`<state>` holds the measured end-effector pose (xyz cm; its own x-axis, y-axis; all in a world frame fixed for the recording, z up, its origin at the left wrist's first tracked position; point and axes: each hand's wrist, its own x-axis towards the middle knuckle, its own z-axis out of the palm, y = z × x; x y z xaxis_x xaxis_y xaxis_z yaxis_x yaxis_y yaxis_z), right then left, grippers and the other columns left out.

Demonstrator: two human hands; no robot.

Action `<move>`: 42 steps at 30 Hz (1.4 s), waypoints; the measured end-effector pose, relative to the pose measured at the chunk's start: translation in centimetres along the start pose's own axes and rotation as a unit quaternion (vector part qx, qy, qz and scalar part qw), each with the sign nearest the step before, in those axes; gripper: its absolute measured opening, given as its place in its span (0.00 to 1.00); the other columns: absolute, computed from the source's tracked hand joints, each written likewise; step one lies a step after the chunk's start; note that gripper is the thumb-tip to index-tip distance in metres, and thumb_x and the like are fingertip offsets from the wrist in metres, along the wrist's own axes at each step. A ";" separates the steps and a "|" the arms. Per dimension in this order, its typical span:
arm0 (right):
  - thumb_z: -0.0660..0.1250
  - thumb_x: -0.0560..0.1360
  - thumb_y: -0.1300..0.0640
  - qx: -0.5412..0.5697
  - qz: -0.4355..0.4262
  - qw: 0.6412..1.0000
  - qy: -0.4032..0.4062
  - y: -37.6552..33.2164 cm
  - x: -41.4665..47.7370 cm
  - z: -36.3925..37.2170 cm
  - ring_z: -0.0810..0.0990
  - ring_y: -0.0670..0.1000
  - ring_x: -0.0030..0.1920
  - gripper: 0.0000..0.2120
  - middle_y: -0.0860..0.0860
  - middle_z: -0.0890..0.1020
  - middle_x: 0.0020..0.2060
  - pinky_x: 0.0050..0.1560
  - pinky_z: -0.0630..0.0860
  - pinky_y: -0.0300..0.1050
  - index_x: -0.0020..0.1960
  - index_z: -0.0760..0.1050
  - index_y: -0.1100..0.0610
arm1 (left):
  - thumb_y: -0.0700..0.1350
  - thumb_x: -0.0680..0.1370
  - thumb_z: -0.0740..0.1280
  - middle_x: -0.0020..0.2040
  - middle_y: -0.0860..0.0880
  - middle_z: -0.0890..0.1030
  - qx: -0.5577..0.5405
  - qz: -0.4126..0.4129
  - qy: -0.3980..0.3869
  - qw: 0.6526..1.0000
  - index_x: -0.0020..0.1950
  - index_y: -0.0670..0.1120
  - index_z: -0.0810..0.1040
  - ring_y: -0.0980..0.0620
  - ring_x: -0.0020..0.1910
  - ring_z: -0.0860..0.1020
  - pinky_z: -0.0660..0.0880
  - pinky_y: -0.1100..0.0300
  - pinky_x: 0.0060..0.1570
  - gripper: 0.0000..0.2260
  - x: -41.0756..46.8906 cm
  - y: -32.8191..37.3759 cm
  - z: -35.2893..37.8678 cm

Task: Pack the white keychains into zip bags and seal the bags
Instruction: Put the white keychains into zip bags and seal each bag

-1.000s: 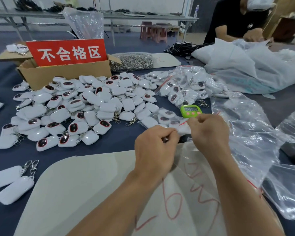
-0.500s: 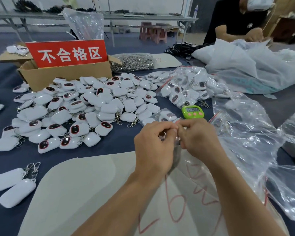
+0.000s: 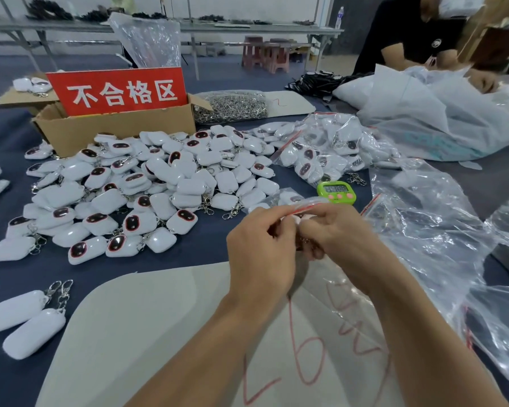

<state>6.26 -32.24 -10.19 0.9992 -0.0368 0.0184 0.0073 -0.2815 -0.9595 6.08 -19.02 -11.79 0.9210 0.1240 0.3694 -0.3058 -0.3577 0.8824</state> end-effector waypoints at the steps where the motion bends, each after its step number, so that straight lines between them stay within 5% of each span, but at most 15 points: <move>1: 0.64 0.73 0.67 -0.019 0.007 1.000 -0.018 0.0 0.0 0.1 0.71 0.49 0.25 0.11 0.51 0.77 0.23 0.28 0.68 0.41 0.40 0.84 0.59 | 0.41 0.78 0.70 0.41 0.57 0.83 -0.011 0.030 0.005 0.999 0.51 0.53 0.88 0.61 0.43 0.79 0.72 0.71 0.47 0.09 -0.1 -0.1 0.0; 5: 0.71 0.76 0.50 -0.285 0.044 0.956 0.052 0.0 0.0 -0.6 0.78 0.49 0.35 0.05 0.46 0.79 0.28 0.39 0.72 0.42 0.45 0.85 0.41 | 0.41 0.78 0.70 0.42 0.61 0.81 -0.045 0.104 -0.033 0.993 0.54 0.50 0.88 0.66 0.44 0.78 0.69 0.75 0.47 0.09 -0.6 -0.2 0.1; 8: 0.71 0.72 0.49 -0.420 0.066 0.896 0.128 -0.7 -0.6 -1.4 0.78 0.61 0.42 0.05 0.53 0.83 0.36 0.42 0.71 0.46 0.42 0.85 0.47 | 0.47 0.80 0.69 0.42 0.58 0.84 -0.058 0.070 -0.075 0.993 0.53 0.52 0.87 0.62 0.43 0.80 0.72 0.71 0.45 0.07 -0.7 -0.2 0.3; 11: 0.66 0.71 0.55 -0.393 0.062 0.876 0.273 -1.1 -0.6 -2.3 0.77 0.63 0.39 0.08 0.54 0.82 0.33 0.42 0.71 0.47 0.40 0.85 0.51 | 0.47 0.82 0.66 0.49 0.55 0.84 0.021 0.012 -0.057 0.998 0.56 0.53 0.87 0.54 0.50 0.79 0.74 0.59 0.55 0.09 0.6 -1.3 0.1; 16: 0.66 0.74 0.57 -0.233 -0.074 0.870 0.429 -1.1 -0.3 -1.6 0.80 0.57 0.43 0.10 0.49 0.82 0.35 0.46 0.70 0.46 0.48 0.85 0.49 | 0.57 0.76 0.71 0.65 0.58 0.76 0.236 0.020 -0.139 0.962 0.59 0.57 0.84 0.52 0.67 0.69 0.64 0.58 0.65 0.13 1.3 -2.3 0.3; 19: 0.66 0.77 0.61 -0.263 -0.129 0.904 0.310 -0.6 -0.1 -0.7 0.82 0.54 0.50 0.15 0.50 0.87 0.47 0.52 0.72 0.42 0.53 0.87 0.47 | 0.64 0.76 0.68 0.76 0.55 0.67 0.299 0.058 -0.180 0.935 0.71 0.59 0.76 0.52 0.76 0.61 0.59 0.55 0.72 0.24 1.1 -2.7 0.7; 22: 0.64 0.77 0.64 -0.370 -0.071 0.912 0.160 0.6 0.2 -0.1 0.82 0.57 0.49 0.17 0.50 0.88 0.51 0.52 0.72 0.47 0.55 0.87 0.48 | 0.64 0.78 0.62 0.81 0.53 0.61 0.333 0.072 -0.211 0.916 0.76 0.59 0.69 0.51 0.80 0.55 0.56 0.51 0.75 0.27 1.2 -3.4 0.7; 27: 0.61 0.74 0.61 -0.437 0.084 0.869 0.217 1.2 0.8 -1.2 0.73 0.62 0.41 0.11 0.58 0.86 0.44 0.49 0.69 0.51 0.43 0.83 0.54 | 0.63 0.79 0.58 0.80 0.53 0.62 0.366 0.104 -0.216 0.899 0.77 0.59 0.67 0.49 0.79 0.57 0.57 0.50 0.75 0.26 0.6 -3.5 0.5; 33: 0.63 0.76 0.60 -0.365 -0.079 0.910 0.177 1.1 0.4 0.5 0.81 0.62 0.54 0.15 0.56 0.87 0.50 0.59 0.73 0.52 0.56 0.85 0.53 | 0.44 0.78 0.65 0.59 0.51 0.82 0.234 0.132 -0.081 0.960 0.60 0.49 0.84 0.49 0.62 0.75 0.64 0.56 0.65 0.13 1.6 -2.5 -0.8; 37: 0.65 0.78 0.52 -0.379 -0.016 0.914 0.144 2.2 1.3 0.2 0.79 0.60 0.54 0.08 0.50 0.83 0.48 0.50 0.66 0.50 0.58 0.75 0.48 | 0.37 0.78 0.63 0.54 0.54 0.80 0.178 0.145 -0.203 0.952 0.62 0.50 0.83 0.50 0.60 0.75 0.71 0.53 0.62 0.17 2.6 -3.3 -1.7; 42: 0.71 0.77 0.50 -0.328 0.011 0.941 0.075 2.6 1.3 -0.1 0.75 0.57 0.63 0.22 0.51 0.78 0.63 0.55 0.66 0.46 0.69 0.69 0.46 | 0.44 0.78 0.63 0.65 0.61 0.77 0.264 0.141 -0.248 0.921 0.64 0.58 0.79 0.58 0.68 0.69 0.63 0.51 0.72 0.16 2.4 -3.9 -1.3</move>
<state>7.59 -33.14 -12.63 0.9814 -0.1707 0.0877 -0.0890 -0.8095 -0.5803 9.13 -16.11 -13.99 0.8602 -0.4342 0.2673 -0.5099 -0.7279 0.4585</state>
